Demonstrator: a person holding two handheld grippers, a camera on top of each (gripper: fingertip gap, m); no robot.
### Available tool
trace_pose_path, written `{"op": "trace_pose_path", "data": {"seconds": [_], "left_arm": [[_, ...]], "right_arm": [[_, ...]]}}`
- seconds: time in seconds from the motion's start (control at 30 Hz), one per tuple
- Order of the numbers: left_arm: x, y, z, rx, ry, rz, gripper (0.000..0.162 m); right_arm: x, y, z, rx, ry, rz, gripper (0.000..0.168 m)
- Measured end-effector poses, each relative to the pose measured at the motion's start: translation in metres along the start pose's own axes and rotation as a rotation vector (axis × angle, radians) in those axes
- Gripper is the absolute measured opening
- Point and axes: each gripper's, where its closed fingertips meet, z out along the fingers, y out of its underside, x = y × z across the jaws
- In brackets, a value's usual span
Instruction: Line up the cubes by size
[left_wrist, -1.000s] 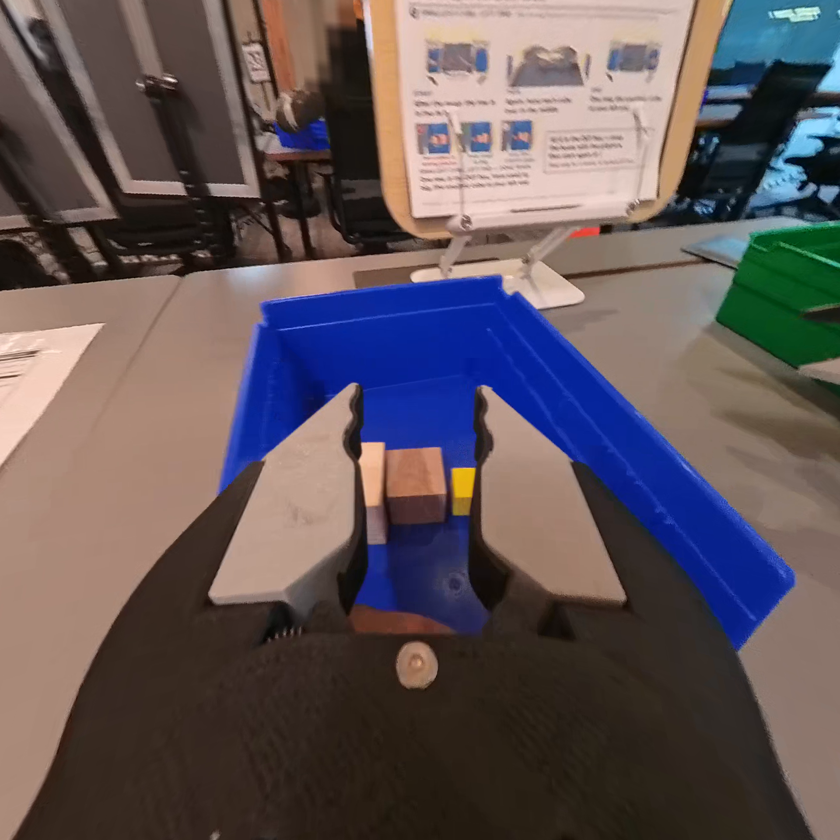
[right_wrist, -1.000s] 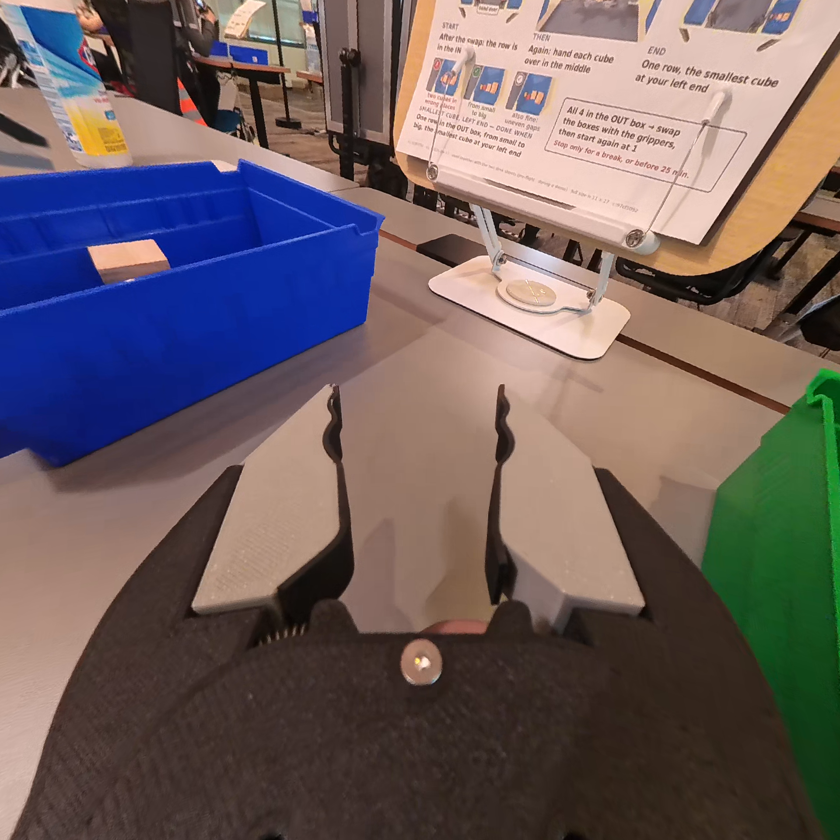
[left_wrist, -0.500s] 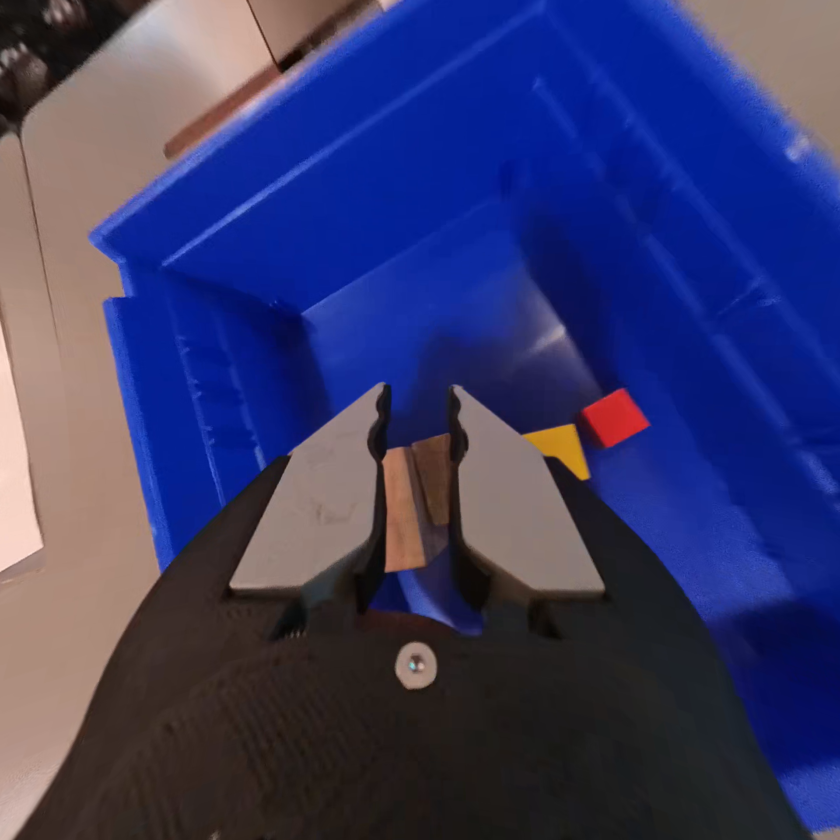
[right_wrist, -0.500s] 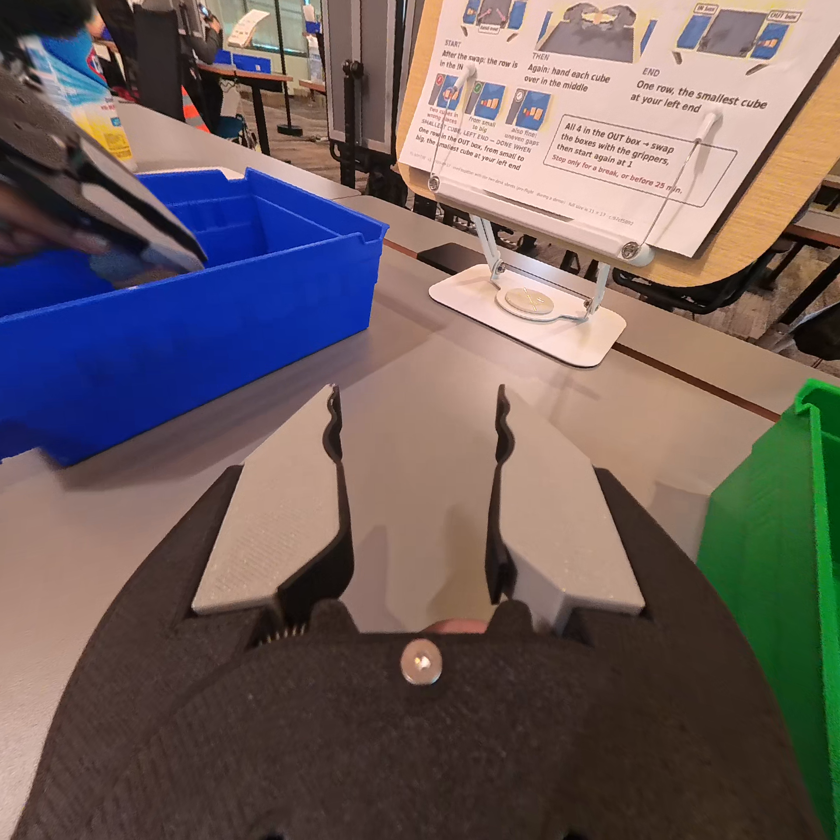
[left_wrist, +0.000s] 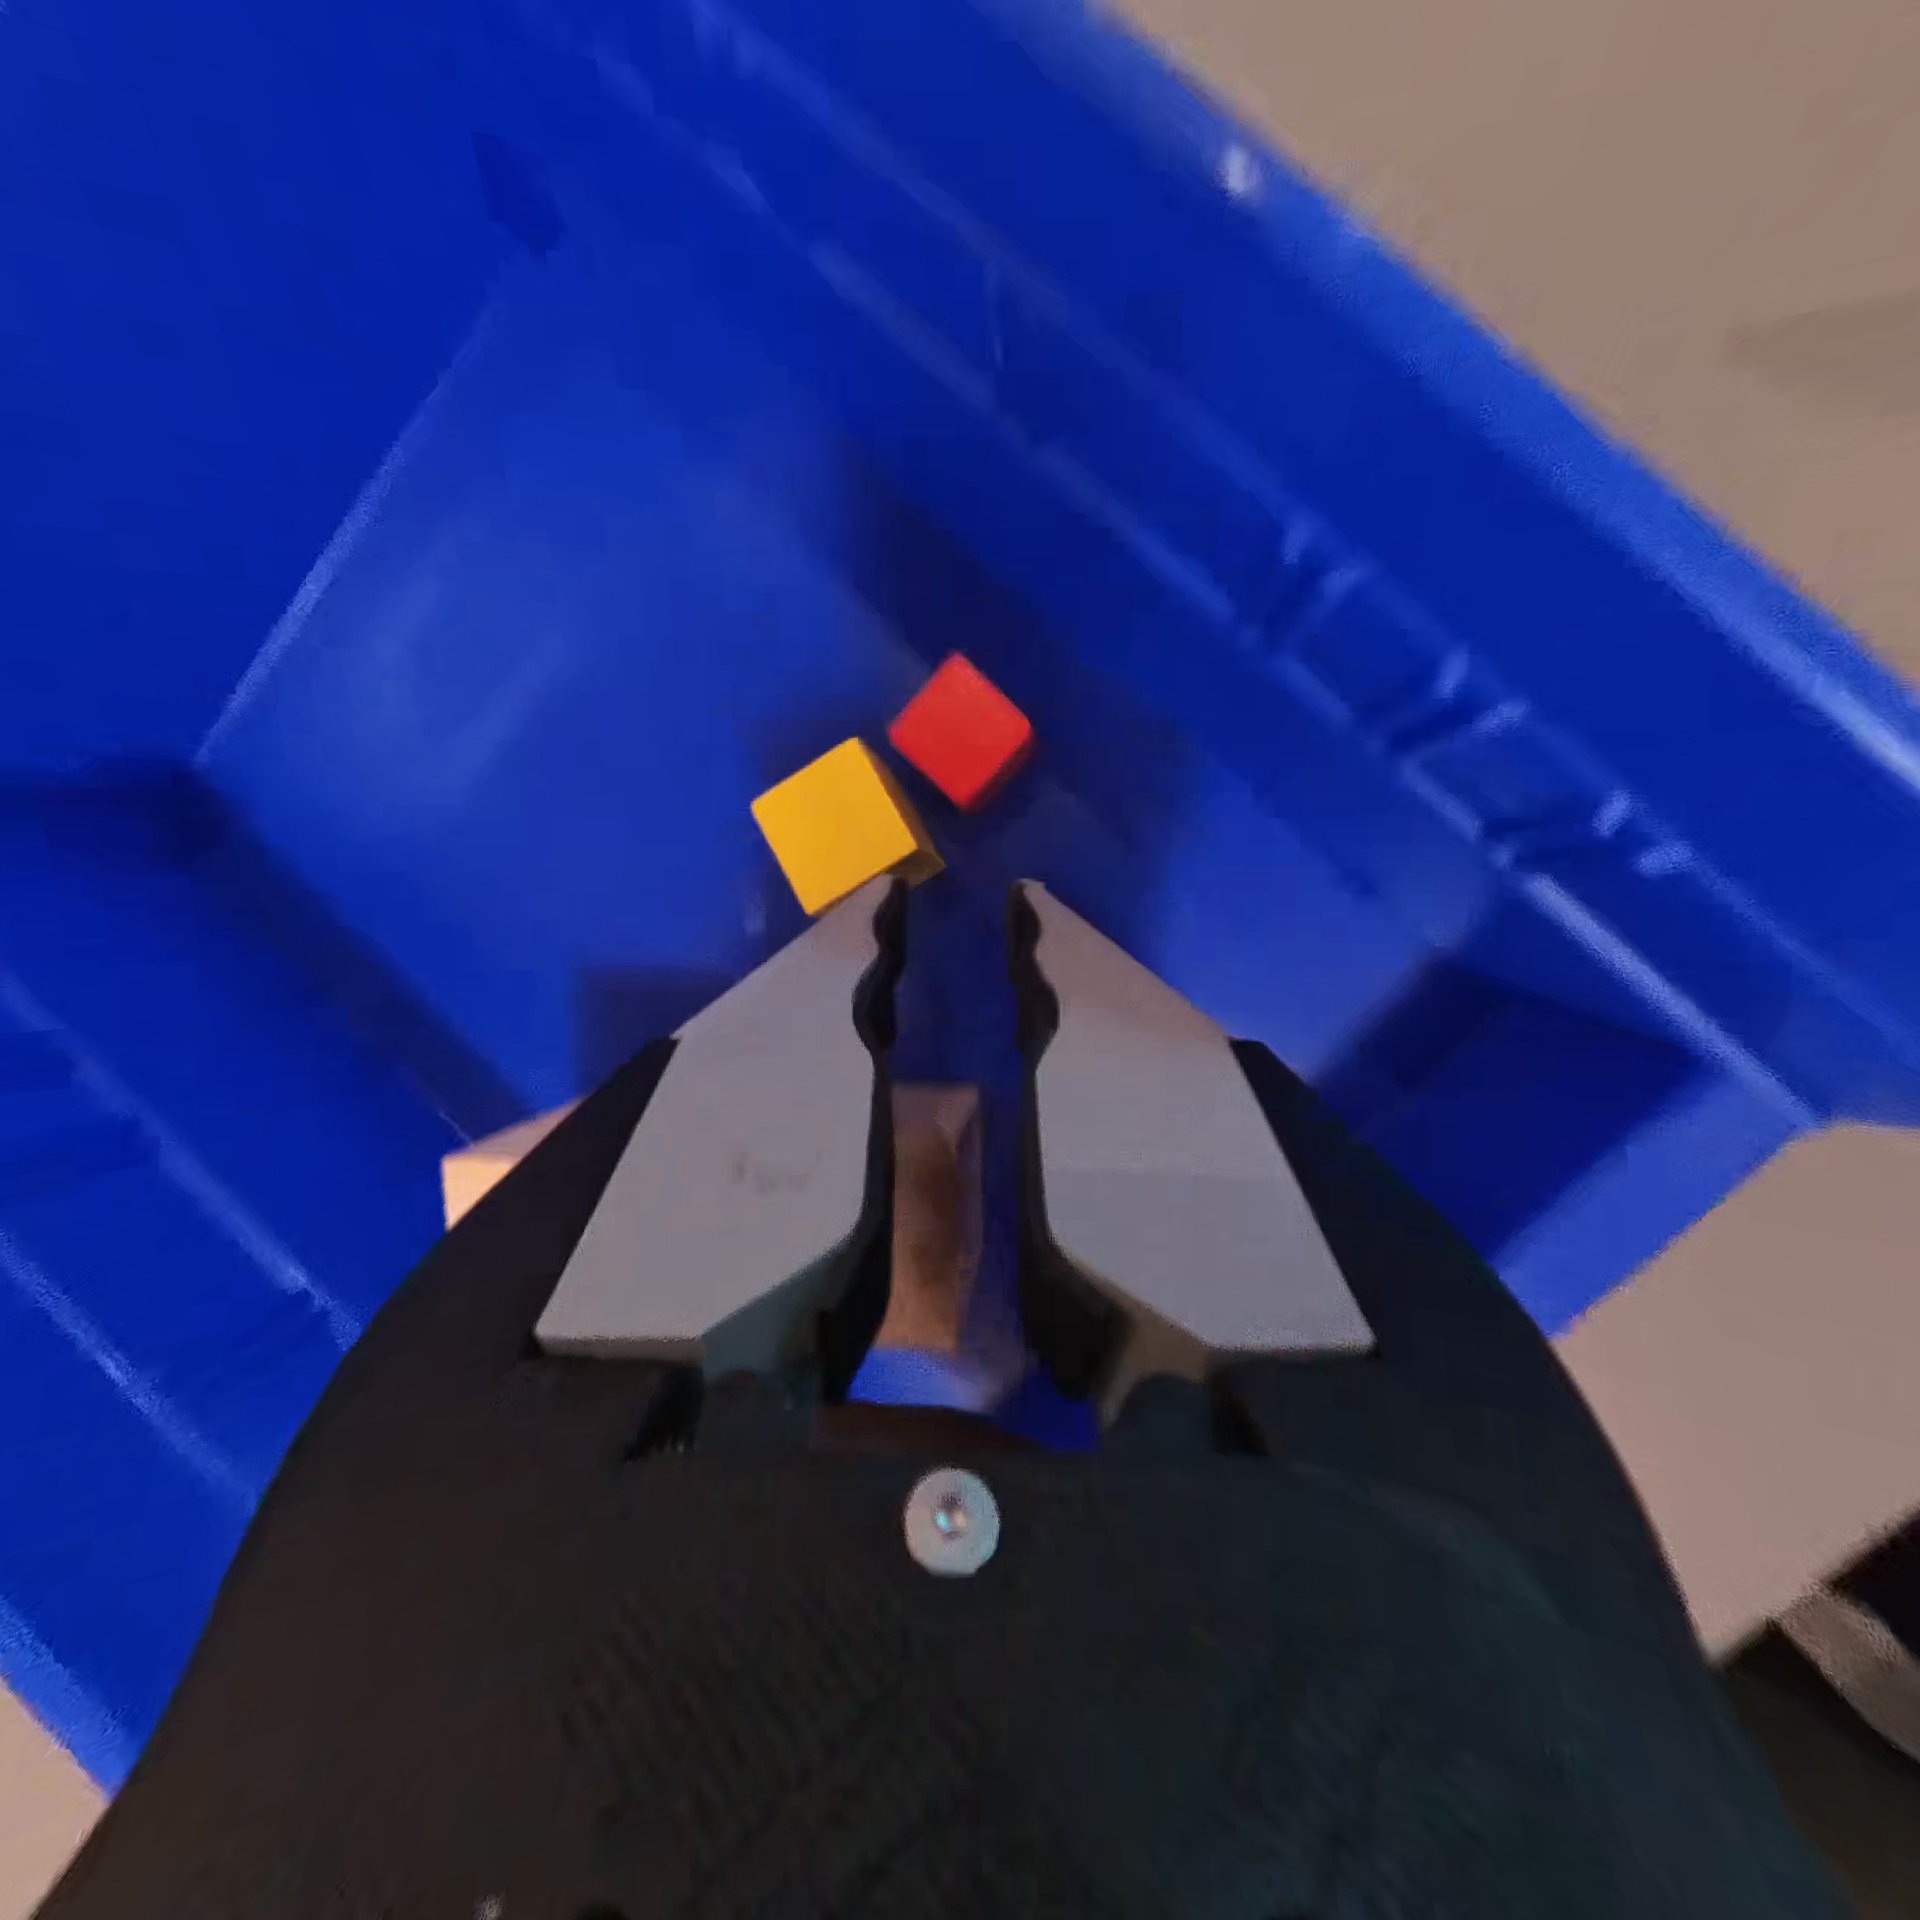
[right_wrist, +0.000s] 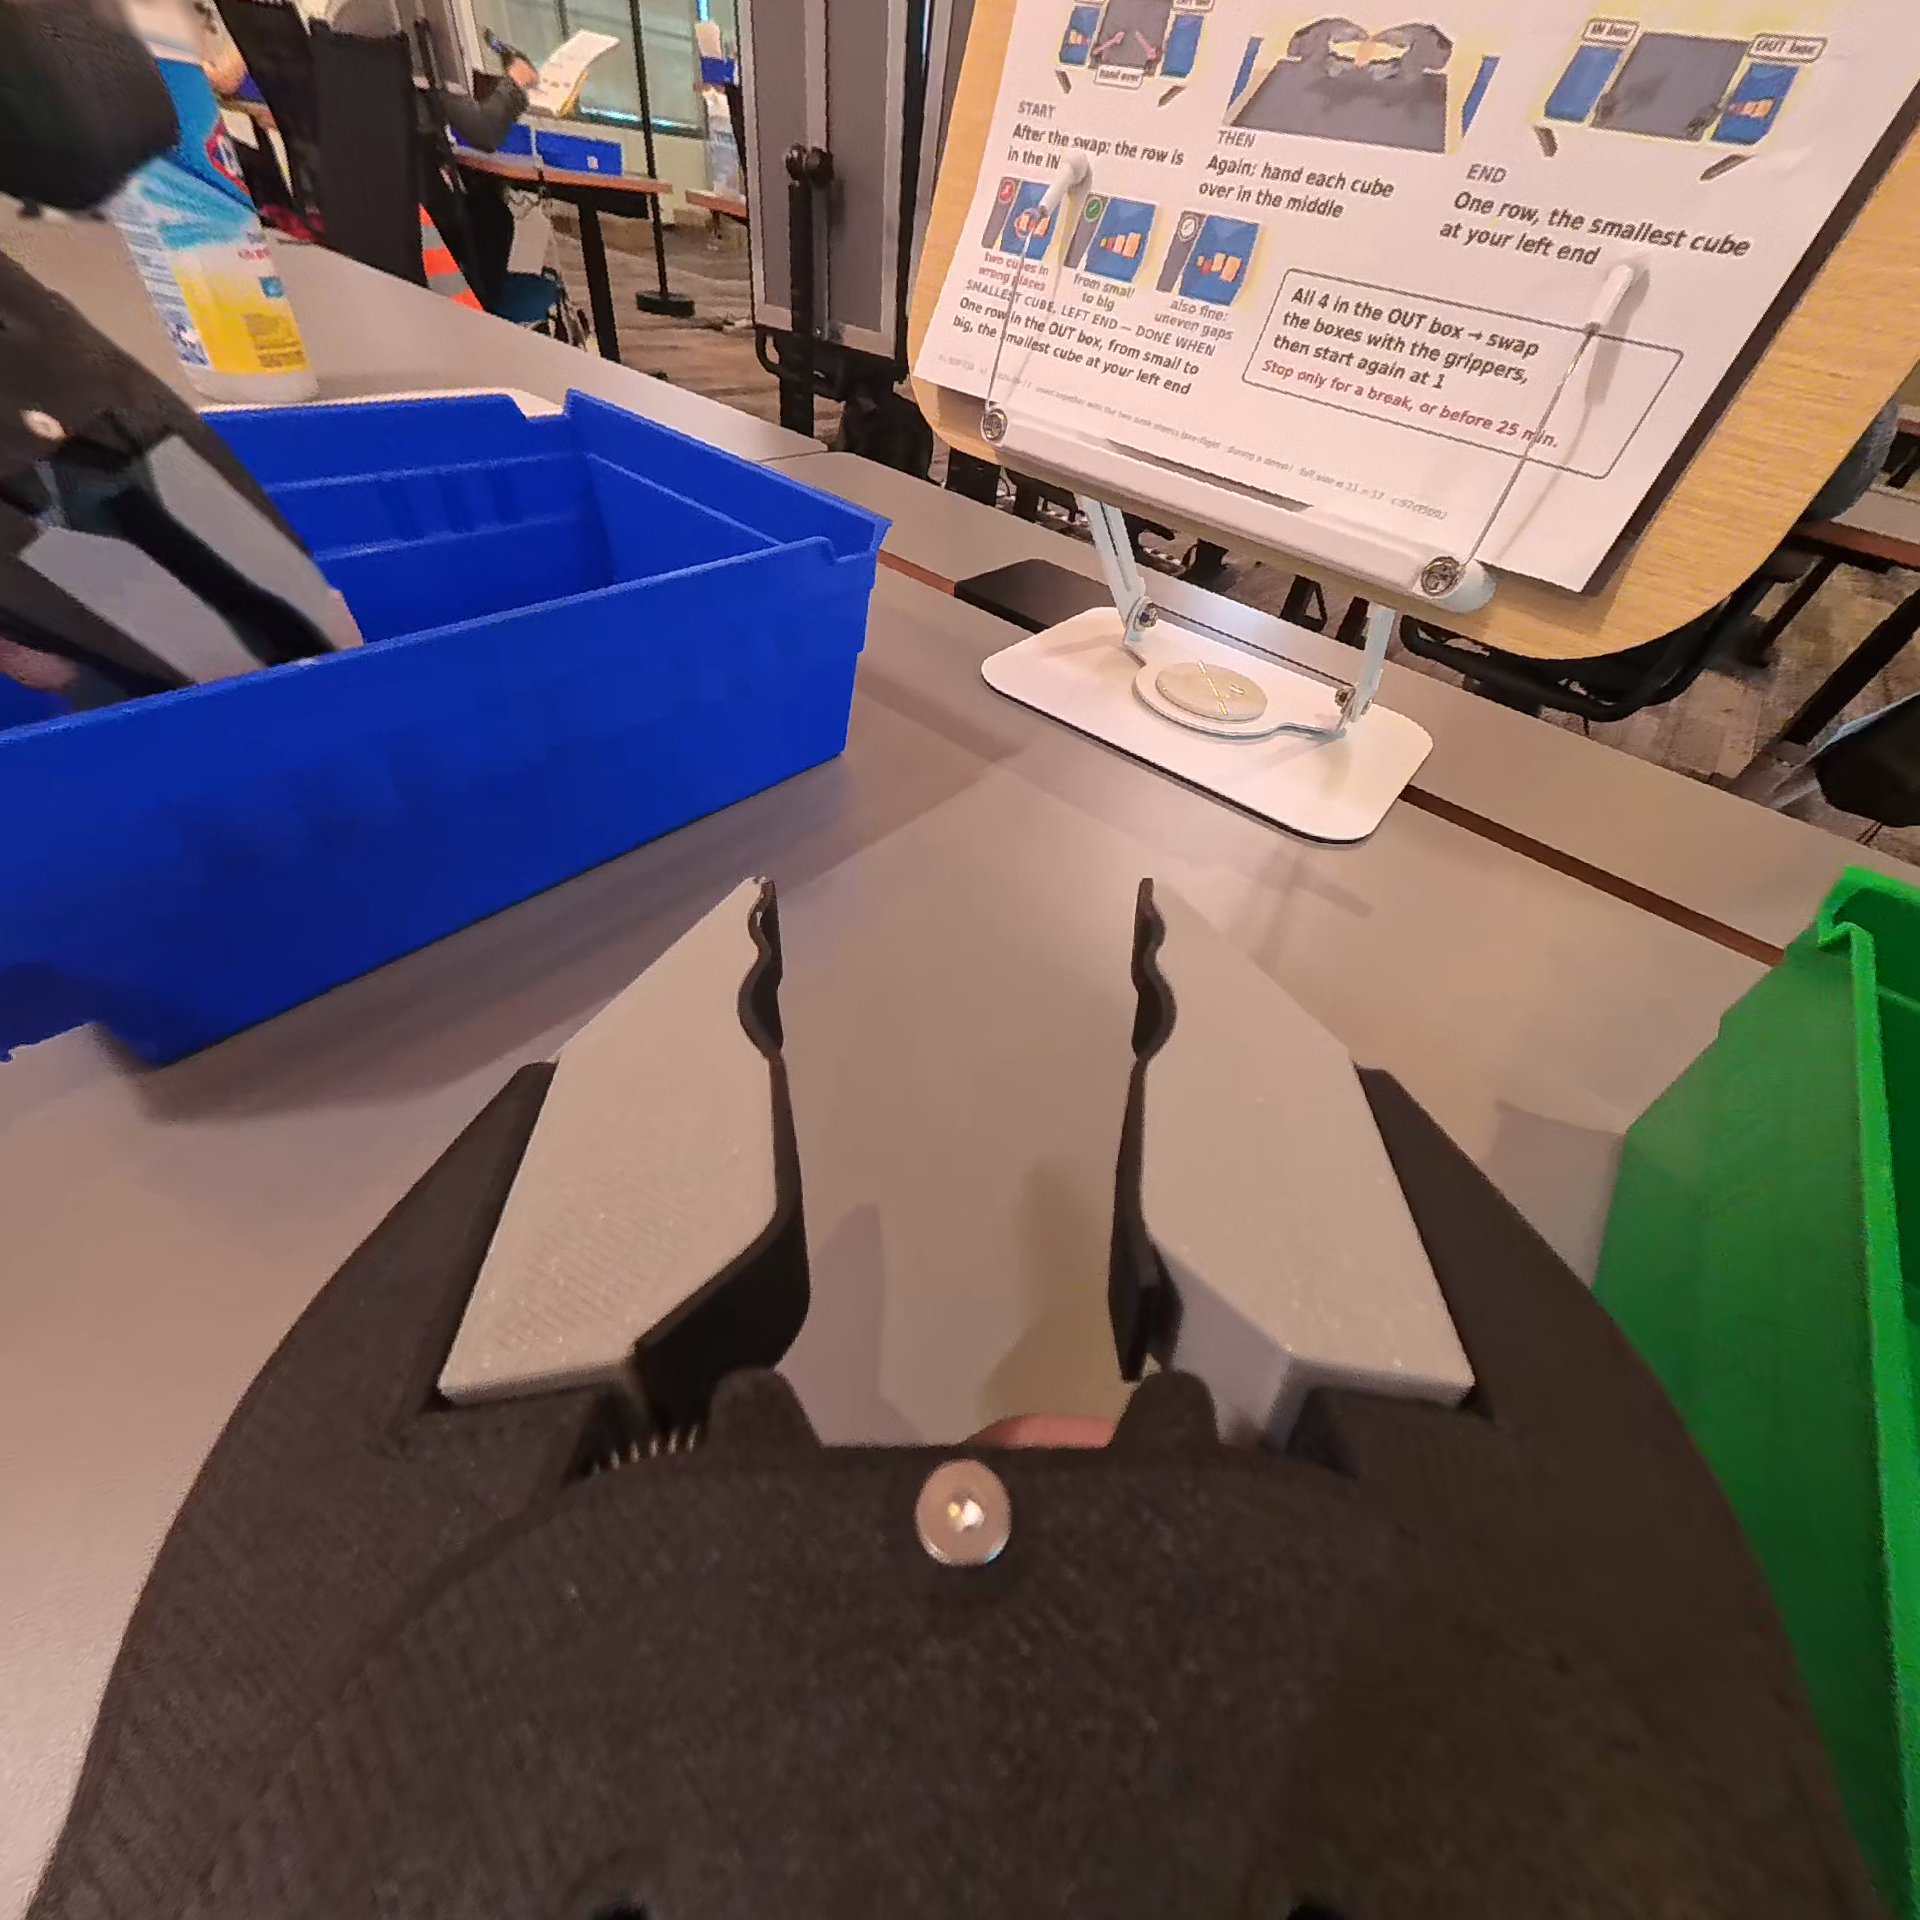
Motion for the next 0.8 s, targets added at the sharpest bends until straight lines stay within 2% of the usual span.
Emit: {"op": "trace_pose_path", "data": {"seconds": [0.13,0.23,0.3,0.43,0.47,0.53,0.6,0.63,0.7,0.77,0.8], "left_arm": [[-0.035,-0.032,0.012,0.117,-0.201,-0.053,0.032],[-0.023,-0.045,0.027,0.160,-0.145,-0.045,0.037],[-0.026,-0.039,0.031,0.102,-0.191,-0.019,0.051],[-0.020,-0.017,0.022,-0.061,-0.193,0.062,0.050],[-0.012,-0.004,0.018,-0.138,-0.146,0.086,0.035],[-0.004,0.019,0.010,-0.248,-0.099,0.143,0.023],[-0.024,0.032,-0.003,-0.299,-0.209,0.175,0.039],[-0.032,0.040,-0.009,-0.327,-0.248,0.166,0.038],[-0.031,0.050,-0.017,-0.328,-0.212,0.148,0.040],[-0.026,0.058,-0.022,-0.312,-0.164,0.144,0.036],[-0.030,0.059,-0.024,-0.298,-0.180,0.141,0.027]], "right_arm": [[0.003,0.000,-0.001,0.002,0.002,0.016,0.066],[0.003,-0.001,-0.001,0.007,-0.003,0.024,0.066],[0.002,-0.001,-0.002,0.008,-0.007,0.021,0.066],[0.000,-0.002,-0.002,0.008,-0.010,0.008,0.065],[0.000,-0.002,-0.002,0.010,-0.008,0.005,0.065],[-0.001,-0.003,-0.003,0.012,-0.009,0.005,0.066],[-0.001,-0.003,-0.003,0.012,-0.009,0.004,0.065],[-0.001,-0.003,-0.003,0.012,-0.008,0.003,0.065],[-0.001,-0.002,-0.002,0.009,-0.008,0.003,0.066],[-0.001,-0.001,-0.002,0.006,-0.008,0.003,0.065],[-0.001,-0.001,-0.002,0.004,-0.008,0.003,0.065]]}}
